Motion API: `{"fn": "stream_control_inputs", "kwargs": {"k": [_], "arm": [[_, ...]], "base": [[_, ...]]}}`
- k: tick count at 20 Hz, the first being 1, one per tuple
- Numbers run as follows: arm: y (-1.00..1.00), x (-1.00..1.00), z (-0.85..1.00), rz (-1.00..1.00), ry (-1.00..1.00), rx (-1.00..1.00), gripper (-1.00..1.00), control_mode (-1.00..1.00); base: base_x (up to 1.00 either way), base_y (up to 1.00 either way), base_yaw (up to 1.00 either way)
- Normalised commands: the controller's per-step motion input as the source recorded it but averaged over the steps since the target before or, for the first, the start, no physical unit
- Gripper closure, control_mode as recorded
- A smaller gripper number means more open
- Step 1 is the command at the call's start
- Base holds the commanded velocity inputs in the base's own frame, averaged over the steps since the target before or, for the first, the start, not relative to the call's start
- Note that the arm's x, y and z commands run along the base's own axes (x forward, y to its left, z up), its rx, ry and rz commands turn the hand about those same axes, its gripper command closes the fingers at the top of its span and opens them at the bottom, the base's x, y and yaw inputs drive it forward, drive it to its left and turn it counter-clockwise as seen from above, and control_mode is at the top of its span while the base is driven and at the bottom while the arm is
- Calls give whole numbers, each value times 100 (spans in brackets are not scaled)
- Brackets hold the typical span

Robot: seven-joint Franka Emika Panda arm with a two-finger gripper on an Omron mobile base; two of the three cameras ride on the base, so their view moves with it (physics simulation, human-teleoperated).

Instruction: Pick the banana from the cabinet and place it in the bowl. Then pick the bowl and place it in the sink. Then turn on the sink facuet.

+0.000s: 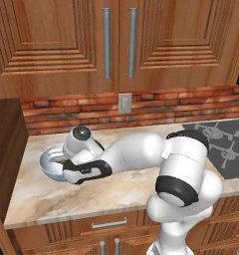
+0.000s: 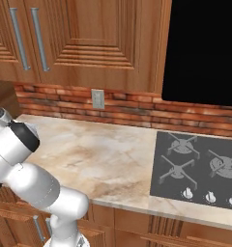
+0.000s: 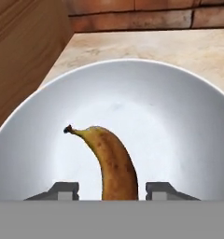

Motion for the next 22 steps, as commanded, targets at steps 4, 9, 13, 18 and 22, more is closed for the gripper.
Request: {"fn": "stream_control_inputs", "kwargs": {"k": [4,9,13,18,22], "arm": [[0,3,16,-5,0,0,-100,-100],[6,-25,69,-1,0,0,-100,-100],[28,-53,48,1,6,0,-100,-100],[2,-36,3,9,16,-3,-100,-100],[-19,-13,-23,15,10,-5,-100,-100]], "base": [[0,0,0],[0,0,0],[0,0,0],[0,0,0],[0,0,0]]}}
